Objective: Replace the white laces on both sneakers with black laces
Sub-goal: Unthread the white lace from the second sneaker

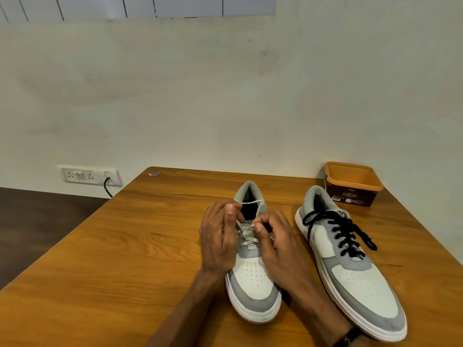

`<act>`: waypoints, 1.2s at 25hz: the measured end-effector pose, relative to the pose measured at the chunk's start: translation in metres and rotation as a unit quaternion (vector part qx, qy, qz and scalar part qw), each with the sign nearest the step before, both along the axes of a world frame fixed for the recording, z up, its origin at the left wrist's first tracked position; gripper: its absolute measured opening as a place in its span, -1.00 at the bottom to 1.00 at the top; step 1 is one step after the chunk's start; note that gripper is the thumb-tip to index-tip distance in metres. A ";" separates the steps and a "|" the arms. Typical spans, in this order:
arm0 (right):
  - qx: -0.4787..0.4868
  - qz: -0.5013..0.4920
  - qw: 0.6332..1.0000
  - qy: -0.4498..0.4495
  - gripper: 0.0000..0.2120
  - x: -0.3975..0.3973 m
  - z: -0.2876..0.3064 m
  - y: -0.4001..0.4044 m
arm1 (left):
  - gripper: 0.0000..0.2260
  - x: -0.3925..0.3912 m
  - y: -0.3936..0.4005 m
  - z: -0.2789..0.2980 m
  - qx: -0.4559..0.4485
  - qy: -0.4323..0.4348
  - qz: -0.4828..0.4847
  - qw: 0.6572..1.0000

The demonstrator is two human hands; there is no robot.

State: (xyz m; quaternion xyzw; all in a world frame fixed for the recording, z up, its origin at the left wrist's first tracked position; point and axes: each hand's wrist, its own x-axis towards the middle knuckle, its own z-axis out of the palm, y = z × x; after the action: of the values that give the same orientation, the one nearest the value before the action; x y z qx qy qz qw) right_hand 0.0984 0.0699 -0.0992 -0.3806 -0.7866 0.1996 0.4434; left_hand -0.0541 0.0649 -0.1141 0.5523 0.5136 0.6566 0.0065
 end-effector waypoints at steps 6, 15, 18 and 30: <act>-0.127 -0.042 0.965 0.227 -0.87 -0.012 -0.006 -0.019 | -0.63 0.009 -0.026 -0.007 -0.044 -0.007 -0.023 0.999; -0.104 0.044 0.981 0.158 -0.89 0.014 -0.007 -0.066 | -0.57 0.029 -0.088 -0.012 -0.093 0.027 -0.003 0.995; -0.075 0.037 0.990 0.111 -0.84 0.016 -0.015 -0.075 | -0.64 0.031 -0.098 -0.013 -0.096 0.036 0.000 0.995; -0.047 -0.027 0.991 0.126 -0.63 0.023 -0.023 -0.097 | -0.66 0.033 -0.115 -0.024 -0.153 0.057 -0.048 0.985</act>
State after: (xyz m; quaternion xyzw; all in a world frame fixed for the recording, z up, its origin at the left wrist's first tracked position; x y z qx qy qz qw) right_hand 0.1214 -0.0270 -0.1224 -0.3937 -0.7036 0.2707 0.5260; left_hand -0.0216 -0.0503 -0.1382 0.6050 0.5805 0.5369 0.0935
